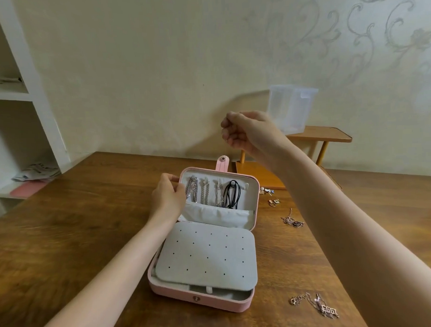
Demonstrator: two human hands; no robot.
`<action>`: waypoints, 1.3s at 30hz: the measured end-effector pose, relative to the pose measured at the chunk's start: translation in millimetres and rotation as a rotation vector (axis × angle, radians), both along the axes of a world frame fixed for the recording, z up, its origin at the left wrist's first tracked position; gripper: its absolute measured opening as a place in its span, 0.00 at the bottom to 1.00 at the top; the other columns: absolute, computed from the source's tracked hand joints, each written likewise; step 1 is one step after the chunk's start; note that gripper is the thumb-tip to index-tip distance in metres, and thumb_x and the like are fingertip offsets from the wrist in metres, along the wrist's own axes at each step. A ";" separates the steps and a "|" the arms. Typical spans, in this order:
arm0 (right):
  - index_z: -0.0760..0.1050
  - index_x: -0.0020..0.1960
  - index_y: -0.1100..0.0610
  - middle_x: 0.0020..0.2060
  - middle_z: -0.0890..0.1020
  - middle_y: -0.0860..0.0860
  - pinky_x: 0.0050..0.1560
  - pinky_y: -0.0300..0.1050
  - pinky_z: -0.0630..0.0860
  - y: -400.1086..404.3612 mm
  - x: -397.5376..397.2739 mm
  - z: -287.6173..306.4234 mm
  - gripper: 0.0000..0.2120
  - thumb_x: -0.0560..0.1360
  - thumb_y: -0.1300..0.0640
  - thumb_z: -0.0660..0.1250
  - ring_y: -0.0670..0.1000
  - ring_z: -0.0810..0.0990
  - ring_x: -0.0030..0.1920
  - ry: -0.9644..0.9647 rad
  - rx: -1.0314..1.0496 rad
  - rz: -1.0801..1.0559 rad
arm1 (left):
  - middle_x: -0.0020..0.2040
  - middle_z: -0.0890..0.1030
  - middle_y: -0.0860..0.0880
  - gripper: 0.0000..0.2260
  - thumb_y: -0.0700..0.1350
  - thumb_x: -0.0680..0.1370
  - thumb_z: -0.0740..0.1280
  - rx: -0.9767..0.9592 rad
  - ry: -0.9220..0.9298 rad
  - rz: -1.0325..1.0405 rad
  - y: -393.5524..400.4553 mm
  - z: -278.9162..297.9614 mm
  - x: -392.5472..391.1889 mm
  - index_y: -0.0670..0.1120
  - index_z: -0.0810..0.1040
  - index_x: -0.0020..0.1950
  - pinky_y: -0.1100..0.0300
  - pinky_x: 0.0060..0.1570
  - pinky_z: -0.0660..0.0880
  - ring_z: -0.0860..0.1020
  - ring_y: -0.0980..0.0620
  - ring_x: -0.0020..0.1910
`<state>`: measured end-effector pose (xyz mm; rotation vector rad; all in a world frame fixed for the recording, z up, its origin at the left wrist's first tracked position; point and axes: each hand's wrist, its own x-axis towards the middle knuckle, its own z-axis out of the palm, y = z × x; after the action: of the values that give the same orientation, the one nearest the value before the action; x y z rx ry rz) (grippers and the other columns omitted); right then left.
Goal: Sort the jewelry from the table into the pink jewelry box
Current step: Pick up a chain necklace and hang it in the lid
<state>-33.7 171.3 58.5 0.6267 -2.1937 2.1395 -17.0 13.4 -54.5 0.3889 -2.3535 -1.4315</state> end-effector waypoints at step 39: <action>0.73 0.40 0.62 0.31 0.78 0.55 0.32 0.37 0.75 3.1 -2.6 -48.1 0.13 0.80 0.62 0.55 0.49 0.76 0.31 0.007 -0.041 -0.123 | 0.35 0.78 0.55 0.09 0.53 0.69 0.74 -0.438 0.051 -0.457 3.0 49.1 -26.3 0.49 0.79 0.41 0.63 0.32 0.66 0.74 0.59 0.35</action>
<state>-36.3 174.4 10.4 0.4829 -2.1195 2.1124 -43.4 16.4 -5.5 -0.3164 -2.7268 -1.0170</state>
